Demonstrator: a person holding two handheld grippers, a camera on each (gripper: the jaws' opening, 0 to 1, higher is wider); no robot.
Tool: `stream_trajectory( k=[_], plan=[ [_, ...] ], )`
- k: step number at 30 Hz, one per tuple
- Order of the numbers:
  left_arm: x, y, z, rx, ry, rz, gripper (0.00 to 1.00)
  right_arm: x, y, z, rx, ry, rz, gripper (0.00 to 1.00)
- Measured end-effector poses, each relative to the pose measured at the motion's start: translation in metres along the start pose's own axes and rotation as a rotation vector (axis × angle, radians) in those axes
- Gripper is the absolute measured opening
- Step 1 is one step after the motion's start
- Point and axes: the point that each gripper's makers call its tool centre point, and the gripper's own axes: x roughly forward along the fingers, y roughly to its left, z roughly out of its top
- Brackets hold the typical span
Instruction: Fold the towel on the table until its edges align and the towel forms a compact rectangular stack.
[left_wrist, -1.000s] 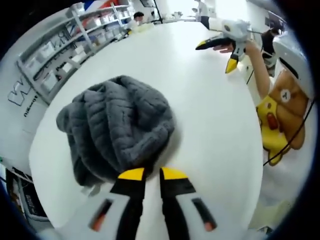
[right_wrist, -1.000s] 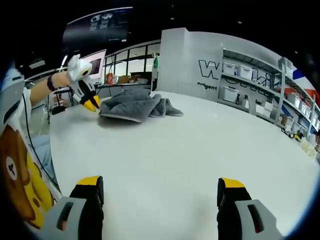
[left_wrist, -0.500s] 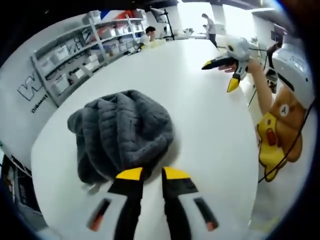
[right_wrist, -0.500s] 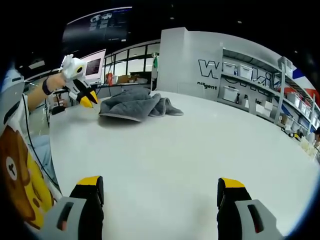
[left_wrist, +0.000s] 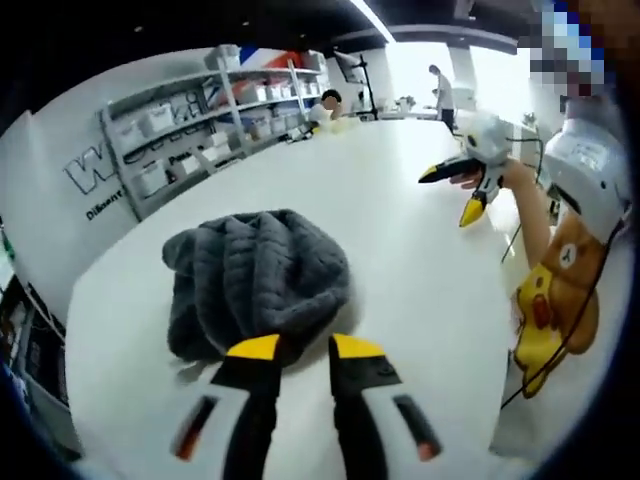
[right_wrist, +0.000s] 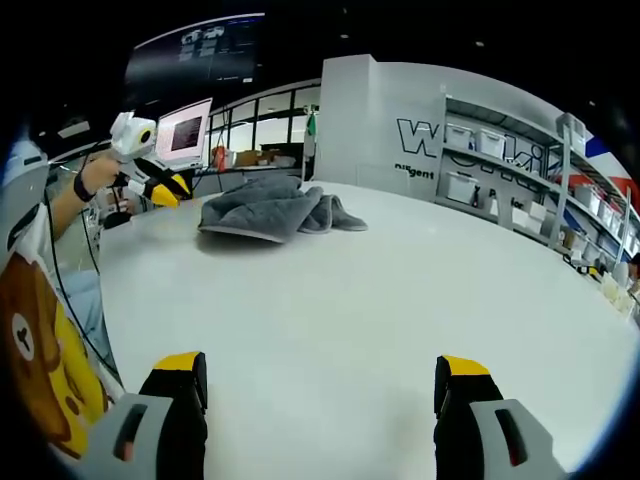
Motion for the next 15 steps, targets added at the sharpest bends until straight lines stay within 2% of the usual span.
stream_trajectory(
  k=[15],
  plan=[
    [-0.0090,-0.0047,0.0012,-0.053,-0.075,0.032,0.26,0.0010,0.0014,0.0002,-0.003,0.003,0.004,0.99]
  ],
)
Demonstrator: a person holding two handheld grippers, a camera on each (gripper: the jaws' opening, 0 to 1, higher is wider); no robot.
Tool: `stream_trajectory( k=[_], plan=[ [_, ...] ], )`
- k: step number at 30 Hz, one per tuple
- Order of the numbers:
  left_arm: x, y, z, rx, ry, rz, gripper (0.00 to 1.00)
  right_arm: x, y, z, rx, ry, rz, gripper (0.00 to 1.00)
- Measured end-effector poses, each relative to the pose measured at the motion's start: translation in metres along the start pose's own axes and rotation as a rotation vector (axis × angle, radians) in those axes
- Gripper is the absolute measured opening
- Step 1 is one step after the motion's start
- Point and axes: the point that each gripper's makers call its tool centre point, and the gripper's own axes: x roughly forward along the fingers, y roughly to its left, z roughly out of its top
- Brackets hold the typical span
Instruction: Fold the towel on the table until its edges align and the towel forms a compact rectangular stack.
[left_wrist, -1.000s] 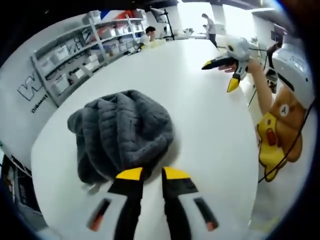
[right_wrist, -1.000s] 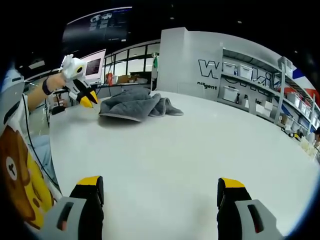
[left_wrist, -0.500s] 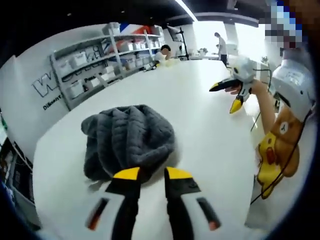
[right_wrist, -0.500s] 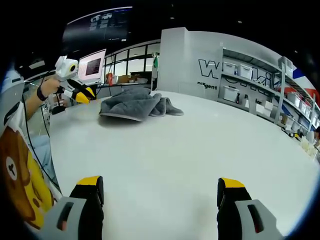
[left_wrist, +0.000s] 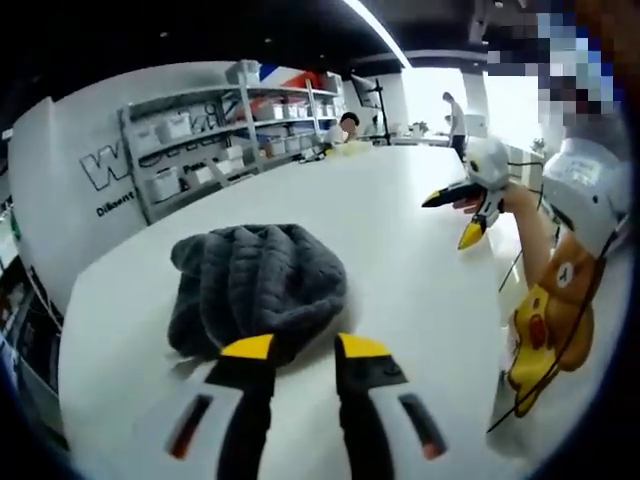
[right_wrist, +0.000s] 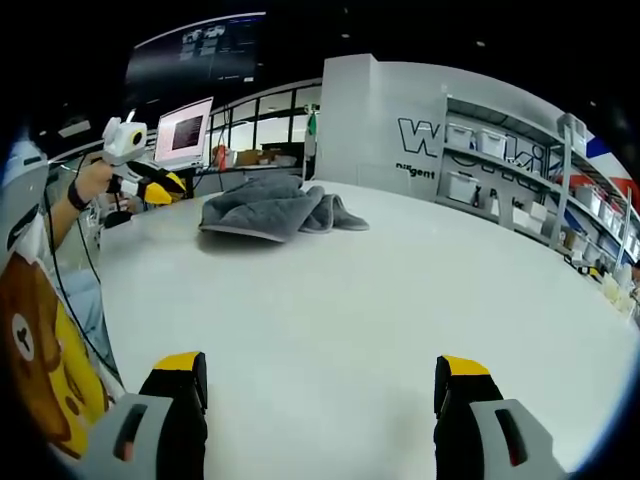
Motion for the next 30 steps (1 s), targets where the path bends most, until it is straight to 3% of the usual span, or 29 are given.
stream_trajectory(
  k=[15,22,30],
  plan=[
    [-0.010,0.000,-0.007,-0.084,-0.073,0.049,0.31,0.001,0.001,0.000,-0.002,0.001,0.004,0.99],
    [-0.020,-0.001,0.004,-0.084,-0.129,0.085,0.35,0.000,0.000,0.000,0.002,-0.002,0.000,0.99],
    [-0.025,-0.006,0.003,-0.096,-0.149,0.088,0.39,0.001,0.000,0.000,-0.002,0.003,0.005,0.99]
  ],
)
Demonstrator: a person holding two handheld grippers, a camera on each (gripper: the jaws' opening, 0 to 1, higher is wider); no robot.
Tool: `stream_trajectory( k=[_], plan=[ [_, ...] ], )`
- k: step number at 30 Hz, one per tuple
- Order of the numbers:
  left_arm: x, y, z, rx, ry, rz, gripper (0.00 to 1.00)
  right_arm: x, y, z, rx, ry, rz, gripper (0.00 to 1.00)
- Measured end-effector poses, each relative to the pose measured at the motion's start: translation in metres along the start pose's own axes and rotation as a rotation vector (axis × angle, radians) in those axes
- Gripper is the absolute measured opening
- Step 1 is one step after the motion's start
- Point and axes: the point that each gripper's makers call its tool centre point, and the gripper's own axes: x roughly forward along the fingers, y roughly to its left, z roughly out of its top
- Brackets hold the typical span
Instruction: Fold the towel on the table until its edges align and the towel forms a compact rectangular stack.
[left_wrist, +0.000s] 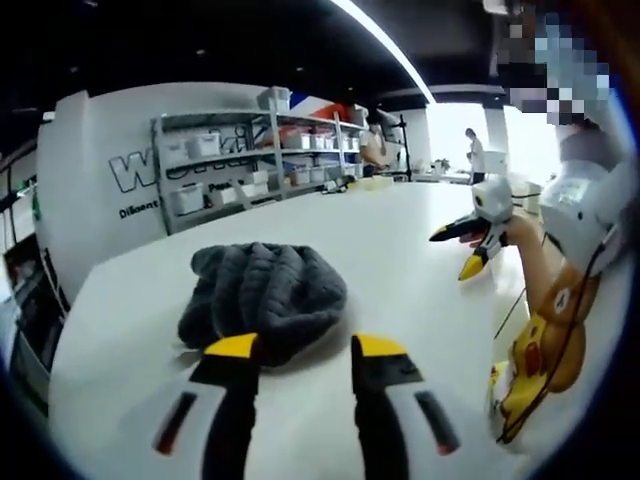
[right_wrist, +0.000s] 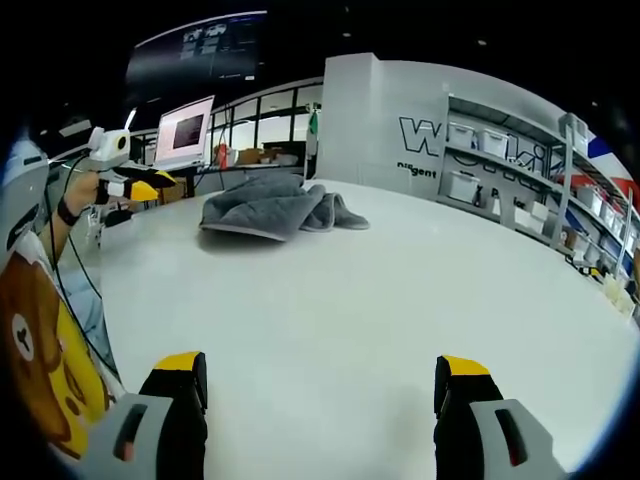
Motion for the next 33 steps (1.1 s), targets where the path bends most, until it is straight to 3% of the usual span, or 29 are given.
stream_trajectory(
  k=[12,17,24,33],
  plan=[
    [-0.006,0.000,0.001,-0.058,-0.073,0.033,0.45,0.002,0.002,0.003,-0.008,-0.001,0.007,0.99],
    [-0.007,-0.002,0.003,-0.074,-0.114,0.044,0.53,0.003,0.002,0.004,-0.011,0.002,0.008,0.99],
    [-0.009,-0.003,-0.001,-0.101,-0.131,0.059,0.54,0.004,0.003,0.004,-0.014,0.002,0.014,0.99],
    [-0.013,-0.006,-0.002,-0.073,-0.175,0.084,0.59,0.007,0.005,0.004,-0.018,0.006,0.023,0.99]
  ],
)
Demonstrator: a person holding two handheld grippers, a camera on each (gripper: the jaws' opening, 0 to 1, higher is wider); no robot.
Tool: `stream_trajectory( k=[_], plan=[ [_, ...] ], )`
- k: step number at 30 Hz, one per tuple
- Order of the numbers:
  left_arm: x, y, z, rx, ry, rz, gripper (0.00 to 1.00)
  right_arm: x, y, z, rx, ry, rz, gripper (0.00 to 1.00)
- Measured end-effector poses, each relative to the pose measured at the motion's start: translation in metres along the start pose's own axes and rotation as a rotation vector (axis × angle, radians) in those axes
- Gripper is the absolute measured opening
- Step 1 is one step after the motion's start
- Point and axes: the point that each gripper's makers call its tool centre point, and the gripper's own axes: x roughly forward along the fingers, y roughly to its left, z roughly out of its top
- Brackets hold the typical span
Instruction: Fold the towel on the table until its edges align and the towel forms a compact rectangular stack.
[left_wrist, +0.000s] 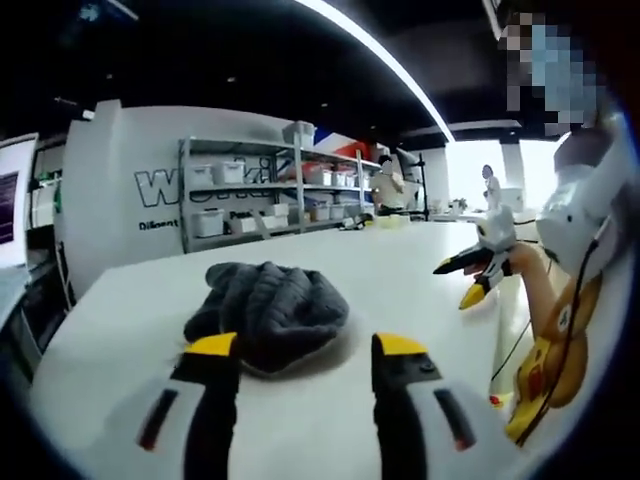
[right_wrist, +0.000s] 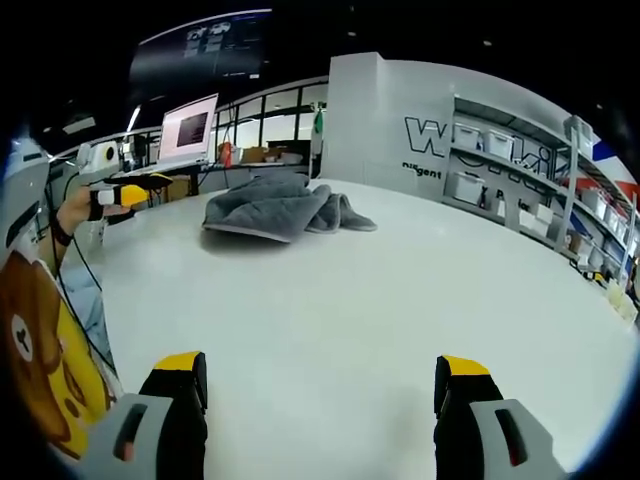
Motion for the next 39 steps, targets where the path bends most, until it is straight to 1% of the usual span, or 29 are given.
stream_trajectory(
  k=[1,2,5,7,8,10,13,17,23,30,32,34,39],
  plan=[
    [0.000,0.000,0.000,0.006,-0.003,0.004,0.60,0.000,0.000,0.000,-0.001,0.000,0.001,0.99],
    [0.000,0.000,0.000,0.038,-0.006,0.009,0.61,0.000,0.001,0.000,-0.002,0.000,0.003,0.99],
    [-0.001,0.002,-0.003,0.045,0.007,0.020,0.63,0.001,0.000,-0.001,0.003,0.003,-0.001,0.99],
    [-0.001,0.001,-0.004,0.036,0.006,0.016,0.64,0.001,0.000,-0.002,0.007,0.002,-0.003,0.99],
    [-0.001,0.001,-0.005,0.018,0.003,0.013,0.64,0.001,0.000,-0.002,0.008,0.003,-0.002,0.99],
    [-0.002,0.000,-0.006,0.010,0.005,0.008,0.67,0.001,0.000,-0.002,0.006,0.005,-0.001,0.99],
    [-0.003,0.000,-0.007,0.014,0.012,0.017,0.69,0.001,0.001,-0.002,0.005,0.004,0.002,0.99],
    [-0.004,-0.002,-0.005,0.010,-0.009,0.014,0.71,0.002,0.001,-0.002,0.009,0.002,0.002,0.99],
    [-0.005,-0.002,-0.008,-0.009,-0.012,0.025,0.76,0.003,0.002,-0.002,0.006,0.005,0.007,0.99],
    [-0.005,-0.005,-0.011,-0.019,-0.005,0.019,0.82,0.003,0.001,-0.002,0.009,0.006,0.003,0.99],
    [-0.004,-0.007,-0.010,-0.033,-0.009,0.005,0.85,0.003,0.001,-0.003,0.008,0.007,0.005,0.99],
    [-0.004,-0.009,-0.010,-0.053,-0.016,-0.009,0.86,0.004,0.002,-0.003,0.008,0.008,0.006,0.99],
    [-0.005,-0.008,-0.011,-0.054,-0.009,0.003,0.89,0.005,0.003,-0.003,0.007,0.008,0.010,0.99]
  ],
)
